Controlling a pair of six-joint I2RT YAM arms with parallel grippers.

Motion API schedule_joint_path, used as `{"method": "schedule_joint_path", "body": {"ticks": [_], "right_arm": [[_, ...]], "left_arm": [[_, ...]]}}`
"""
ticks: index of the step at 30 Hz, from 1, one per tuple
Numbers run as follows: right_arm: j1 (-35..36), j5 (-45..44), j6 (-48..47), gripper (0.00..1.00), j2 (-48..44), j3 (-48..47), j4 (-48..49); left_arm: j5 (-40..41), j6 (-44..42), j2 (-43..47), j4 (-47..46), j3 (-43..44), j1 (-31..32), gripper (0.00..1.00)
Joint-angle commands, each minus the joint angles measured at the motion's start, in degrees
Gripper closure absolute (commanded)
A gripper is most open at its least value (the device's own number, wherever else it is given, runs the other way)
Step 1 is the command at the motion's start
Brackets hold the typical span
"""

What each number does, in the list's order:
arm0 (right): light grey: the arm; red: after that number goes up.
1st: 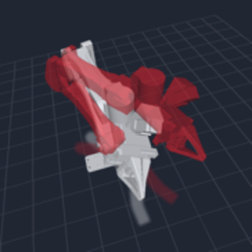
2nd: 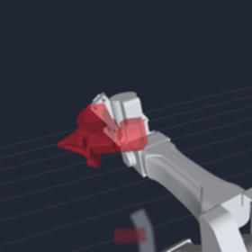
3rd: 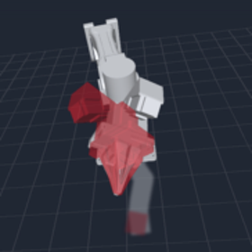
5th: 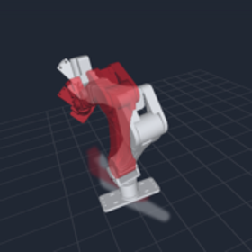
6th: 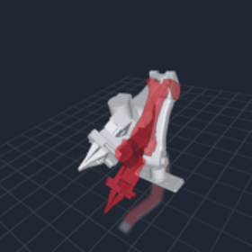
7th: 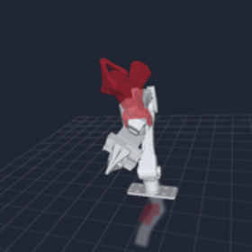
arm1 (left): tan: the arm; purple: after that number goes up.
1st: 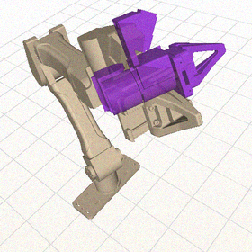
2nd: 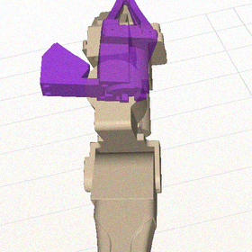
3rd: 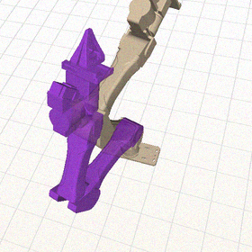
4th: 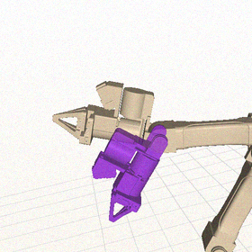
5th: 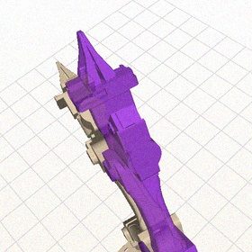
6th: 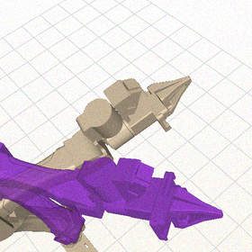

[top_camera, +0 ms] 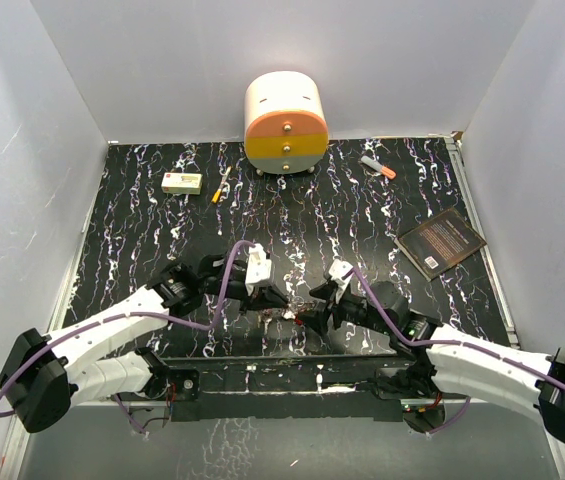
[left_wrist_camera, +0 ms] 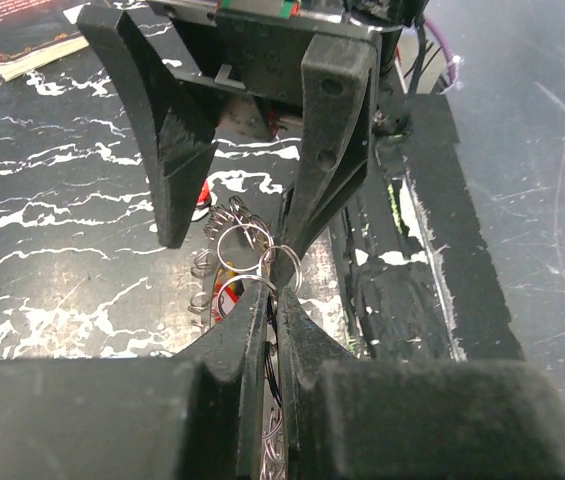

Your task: Put the keys on the keyring

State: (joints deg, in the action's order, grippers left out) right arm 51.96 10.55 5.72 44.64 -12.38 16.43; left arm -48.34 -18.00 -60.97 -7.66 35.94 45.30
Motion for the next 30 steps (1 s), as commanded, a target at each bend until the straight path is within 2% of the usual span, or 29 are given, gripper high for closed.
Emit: {"method": "schedule_joint_path", "body": {"ticks": [1,6,14,25,30], "right_arm": [[0.1,2.0,-2.6,0.31,0.9,-3.7,9.9],[0.5,4.0,-2.5,0.38,2.6,-5.5,10.4],[0.7,5.9,-0.8,0.62,2.3,-6.8,9.0],[1.7,9.0,2.2,0.64,1.8,-9.9,7.5],[2.0,9.3,3.0,0.80,2.4,-9.9,7.6]], "left_arm": [[-4.9,3.3,0.9,1.8,4.5,0.0,1.00],[-5.6,5.6,1.1,2.2,4.8,0.0,1.00],[-5.8,7.3,1.5,3.4,5.9,-0.1,1.00],[-6.8,11.2,2.9,1.8,5.9,0.0,1.00],[-6.5,10.0,3.4,2.2,5.9,0.0,1.00]]}}
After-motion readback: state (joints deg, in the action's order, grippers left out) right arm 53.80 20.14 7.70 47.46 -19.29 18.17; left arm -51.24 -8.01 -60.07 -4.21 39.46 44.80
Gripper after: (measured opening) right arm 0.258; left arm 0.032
